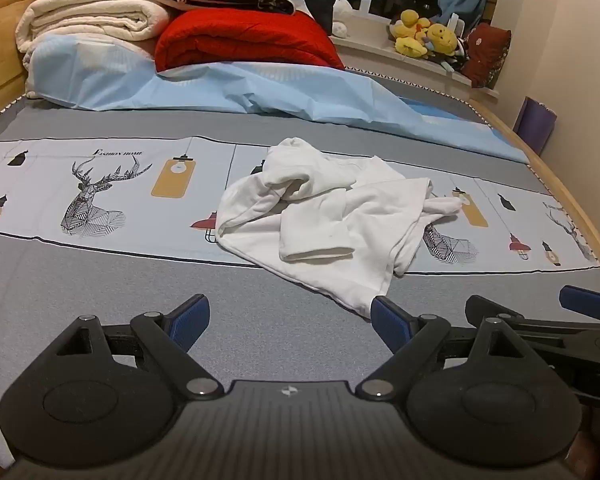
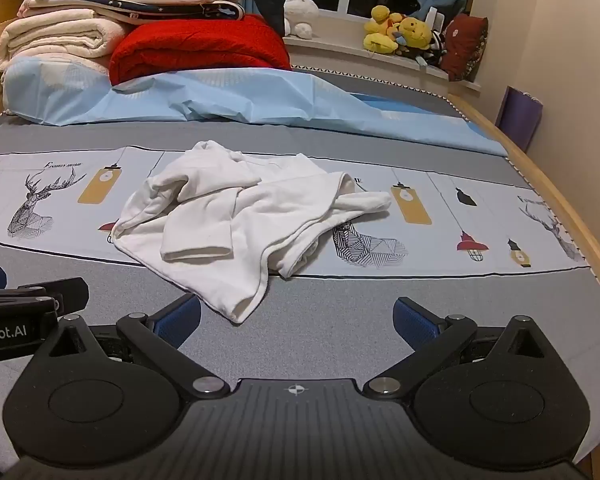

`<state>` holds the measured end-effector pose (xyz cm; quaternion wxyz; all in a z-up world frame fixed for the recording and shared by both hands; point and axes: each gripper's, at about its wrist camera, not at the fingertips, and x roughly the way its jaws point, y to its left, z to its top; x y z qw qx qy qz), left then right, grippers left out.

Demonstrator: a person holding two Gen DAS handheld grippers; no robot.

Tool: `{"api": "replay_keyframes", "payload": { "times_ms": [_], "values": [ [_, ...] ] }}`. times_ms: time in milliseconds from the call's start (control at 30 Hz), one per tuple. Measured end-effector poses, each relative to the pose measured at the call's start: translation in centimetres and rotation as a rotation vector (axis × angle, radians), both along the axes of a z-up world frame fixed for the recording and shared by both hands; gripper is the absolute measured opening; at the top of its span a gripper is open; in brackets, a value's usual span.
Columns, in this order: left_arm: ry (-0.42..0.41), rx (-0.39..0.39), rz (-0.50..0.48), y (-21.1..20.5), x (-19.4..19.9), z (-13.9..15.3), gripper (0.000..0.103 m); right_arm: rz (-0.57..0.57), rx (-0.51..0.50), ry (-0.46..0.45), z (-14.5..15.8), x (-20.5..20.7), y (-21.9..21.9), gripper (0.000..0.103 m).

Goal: Fold small clothes

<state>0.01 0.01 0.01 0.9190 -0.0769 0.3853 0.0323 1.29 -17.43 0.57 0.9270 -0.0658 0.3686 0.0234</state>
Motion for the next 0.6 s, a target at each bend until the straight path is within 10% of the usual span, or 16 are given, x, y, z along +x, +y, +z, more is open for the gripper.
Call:
{"api": "replay_keyframes", "payload": {
  "times_ms": [600],
  "values": [
    [0.001, 0.000, 0.015, 0.12, 0.00, -0.07, 0.091, -0.006, 0.039, 0.011, 0.06, 0.00, 0.00, 0.101]
  ]
}}
